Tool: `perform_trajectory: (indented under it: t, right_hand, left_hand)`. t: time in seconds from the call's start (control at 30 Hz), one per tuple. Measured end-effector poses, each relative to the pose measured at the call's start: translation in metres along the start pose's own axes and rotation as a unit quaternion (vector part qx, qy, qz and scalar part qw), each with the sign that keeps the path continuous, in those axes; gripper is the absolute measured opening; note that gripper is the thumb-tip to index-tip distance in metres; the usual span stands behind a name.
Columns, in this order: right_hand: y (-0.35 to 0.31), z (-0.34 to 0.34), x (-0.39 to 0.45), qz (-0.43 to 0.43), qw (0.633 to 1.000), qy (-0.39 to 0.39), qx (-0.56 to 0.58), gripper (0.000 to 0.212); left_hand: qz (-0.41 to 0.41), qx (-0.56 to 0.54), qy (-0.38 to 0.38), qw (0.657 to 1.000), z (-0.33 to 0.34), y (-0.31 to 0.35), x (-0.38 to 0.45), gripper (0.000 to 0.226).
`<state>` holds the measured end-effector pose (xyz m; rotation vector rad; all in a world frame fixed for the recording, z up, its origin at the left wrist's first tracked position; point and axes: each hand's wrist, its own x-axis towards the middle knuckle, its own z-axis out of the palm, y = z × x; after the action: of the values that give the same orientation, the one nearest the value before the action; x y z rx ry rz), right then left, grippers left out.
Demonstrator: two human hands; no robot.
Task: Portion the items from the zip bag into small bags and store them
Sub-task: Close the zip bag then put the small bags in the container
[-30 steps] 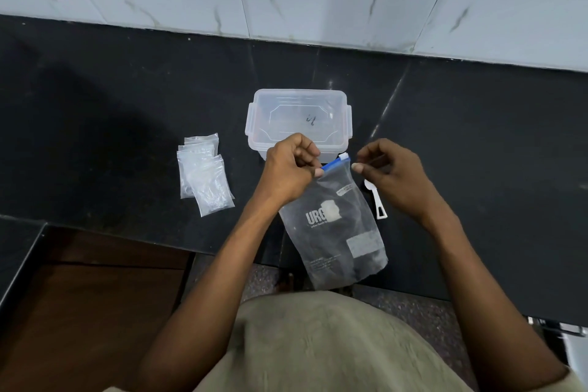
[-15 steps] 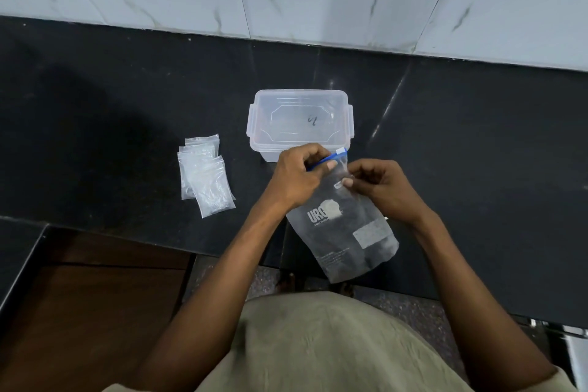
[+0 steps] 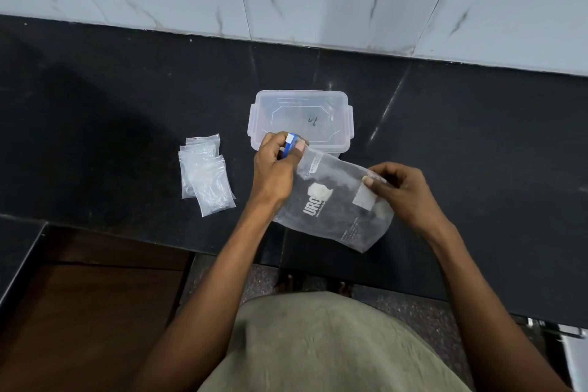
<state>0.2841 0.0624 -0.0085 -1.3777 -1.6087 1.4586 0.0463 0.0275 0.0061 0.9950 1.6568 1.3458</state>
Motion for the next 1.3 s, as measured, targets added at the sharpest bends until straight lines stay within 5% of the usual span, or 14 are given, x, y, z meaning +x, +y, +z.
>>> perform_trajectory:
  t: [0.17, 0.37, 0.53, 0.73, 0.9, 1.03, 1.3]
  right_hand:
    - [0.003, -0.008, -0.005, 0.032, 0.988, 0.032, 0.145, 0.018]
    - [0.009, -0.005, -0.007, -0.006, 0.985, 0.118, 0.124, 0.004]
    - [0.017, -0.028, -0.004, -0.026, 0.962, 0.235, 0.140, 0.011]
    - [0.011, -0.011, -0.010, -0.010, 0.990, 0.078, 0.116, 0.010]
    - [0.009, 0.012, -0.019, -0.014, 0.984, -0.018, 0.178, 0.053]
    - [0.010, 0.019, -0.015, -0.015, 0.991, 0.017, 0.135, 0.013]
    - [0.017, 0.018, -0.005, 0.034, 0.980, 0.132, 0.148, 0.008]
  left_hand:
    - [0.003, -0.052, 0.073, 0.996, -0.006, -0.001, 0.000, 0.024]
    - [-0.032, -0.119, 0.084, 0.989, -0.008, -0.005, -0.003, 0.018]
    - [-0.075, -0.175, 0.181, 0.965, -0.032, -0.011, 0.002, 0.012]
    - [-0.074, -0.175, 0.170, 0.967, -0.034, -0.016, 0.002, 0.010]
    - [-0.078, -0.168, 0.181, 0.966, -0.025, -0.020, -0.003, 0.017]
    - [-0.092, -0.158, 0.161, 0.970, -0.024, -0.022, -0.007, 0.023]
    - [-0.180, -0.069, -0.025, 0.981, -0.025, -0.033, -0.016, 0.020]
